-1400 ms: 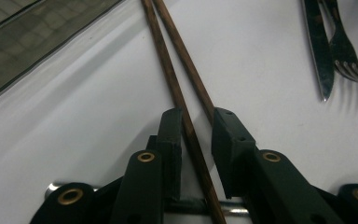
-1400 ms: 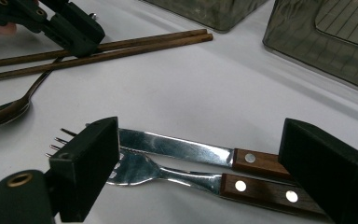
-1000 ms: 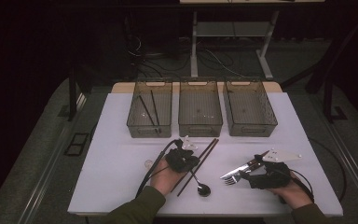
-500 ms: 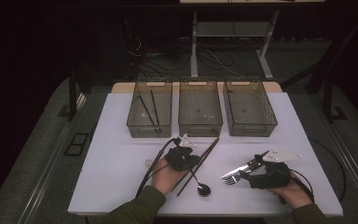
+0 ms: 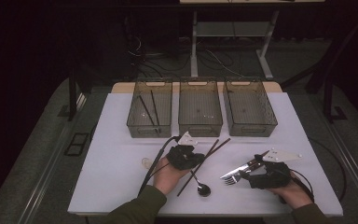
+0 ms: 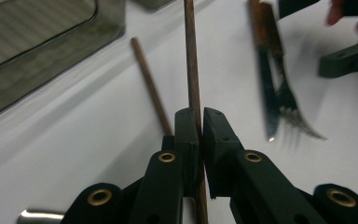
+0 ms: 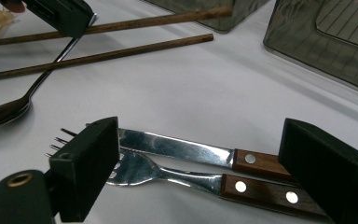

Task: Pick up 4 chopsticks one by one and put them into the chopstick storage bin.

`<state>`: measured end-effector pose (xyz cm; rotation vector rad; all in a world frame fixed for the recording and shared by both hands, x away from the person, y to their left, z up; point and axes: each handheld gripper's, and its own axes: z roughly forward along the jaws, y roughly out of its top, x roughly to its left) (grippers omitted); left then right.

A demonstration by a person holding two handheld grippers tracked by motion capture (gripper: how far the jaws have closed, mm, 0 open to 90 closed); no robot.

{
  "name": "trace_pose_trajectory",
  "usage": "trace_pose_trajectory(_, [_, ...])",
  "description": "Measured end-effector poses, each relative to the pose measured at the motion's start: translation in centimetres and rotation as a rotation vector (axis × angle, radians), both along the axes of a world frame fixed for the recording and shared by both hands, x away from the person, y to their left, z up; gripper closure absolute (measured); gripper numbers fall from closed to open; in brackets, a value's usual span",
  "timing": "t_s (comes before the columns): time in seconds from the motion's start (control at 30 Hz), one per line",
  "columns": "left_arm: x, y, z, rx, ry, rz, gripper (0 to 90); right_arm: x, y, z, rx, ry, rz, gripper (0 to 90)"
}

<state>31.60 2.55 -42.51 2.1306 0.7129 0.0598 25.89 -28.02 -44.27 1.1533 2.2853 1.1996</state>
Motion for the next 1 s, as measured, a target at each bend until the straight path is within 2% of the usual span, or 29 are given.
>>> trace_pose_trajectory(0.13, [-0.1, 0.1, 0.7, -0.002, -0.024, -0.022, 84.8, 0.0, 0.0, 0.0, 0.001, -0.001, -0.001, 12.3])
trace_pose_trajectory(0.5, [0.2, 1.6, 1.8, -0.003, -0.039, -0.056, 84.8, 0.0, -0.1, 0.1, 0.001, 0.000, 0.003, 12.3])
trace_pose_trajectory(0.67, [0.3, 2.7, 2.5, 0.014, -0.054, -0.077, 84.8, -0.1, -0.1, 0.1, 0.003, -0.002, 0.002, 12.3])
trace_pose_trajectory(1.0, [0.7, 5.8, 3.7, 0.012, -0.061, -0.067, 84.8, -0.1, -0.1, 0.1, 0.004, -0.002, 0.002, 12.3])
